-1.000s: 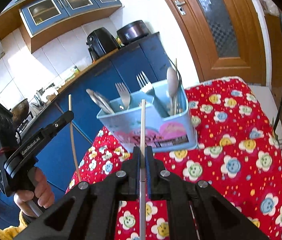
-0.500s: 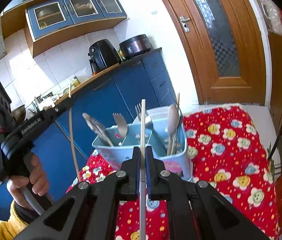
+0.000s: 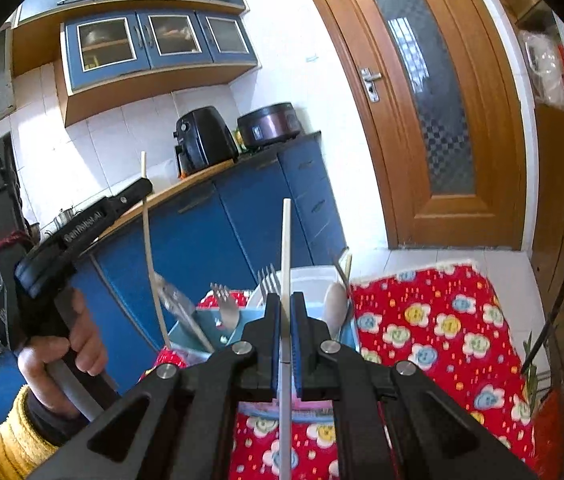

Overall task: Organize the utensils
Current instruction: 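Lift both chopsticks and lower them into the blue holder, then open both tools to release the chopsticks into the holder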

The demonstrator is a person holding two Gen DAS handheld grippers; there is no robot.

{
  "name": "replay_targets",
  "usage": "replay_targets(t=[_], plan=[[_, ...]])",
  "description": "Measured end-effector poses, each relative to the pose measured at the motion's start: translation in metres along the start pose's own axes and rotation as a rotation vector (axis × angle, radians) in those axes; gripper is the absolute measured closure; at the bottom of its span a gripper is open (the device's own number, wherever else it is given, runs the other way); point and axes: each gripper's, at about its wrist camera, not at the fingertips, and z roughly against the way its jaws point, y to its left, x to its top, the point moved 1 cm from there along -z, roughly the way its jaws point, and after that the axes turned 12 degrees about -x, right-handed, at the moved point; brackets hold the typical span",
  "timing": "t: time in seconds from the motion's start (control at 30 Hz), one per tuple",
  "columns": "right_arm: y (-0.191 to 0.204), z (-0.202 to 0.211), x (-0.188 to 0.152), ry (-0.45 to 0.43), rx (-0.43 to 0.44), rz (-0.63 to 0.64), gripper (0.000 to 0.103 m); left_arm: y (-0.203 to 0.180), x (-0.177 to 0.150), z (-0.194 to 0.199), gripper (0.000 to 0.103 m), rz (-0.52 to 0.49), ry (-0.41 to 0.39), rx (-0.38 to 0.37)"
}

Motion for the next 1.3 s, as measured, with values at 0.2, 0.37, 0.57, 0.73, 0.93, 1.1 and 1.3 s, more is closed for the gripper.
replay_targets(t=[0.2,0.37,0.57,0.73,0.93,1.1,1.3], plan=[[0.004,-0.011,0.014,-0.077,-0.002,0.007,0.097,0.001,-0.004,-0.012,0.099,-0.036,-0.041,0.023],[0.010,-0.020,0.020,-0.169,-0.010,0.044,0.097,0.007,-0.012,-0.021,0.098,-0.019,-0.031,0.028],[0.019,-0.032,0.015,-0.242,-0.019,0.090,0.097,0.009,-0.026,-0.031,0.098,-0.011,-0.010,0.030],[0.022,-0.047,0.007,-0.250,-0.047,0.126,0.097,0.012,-0.036,-0.032,0.098,-0.007,-0.003,0.032],[0.022,-0.054,0.000,-0.255,-0.051,0.133,0.097,0.015,-0.046,-0.034,0.099,0.011,0.013,0.029],[0.026,-0.053,-0.003,-0.292,-0.069,0.145,0.097,0.015,-0.055,-0.035,0.099,0.027,0.018,0.027],[0.032,-0.058,-0.003,-0.338,-0.108,0.177,0.097,0.015,-0.061,-0.034,0.099,0.028,0.026,0.024]])
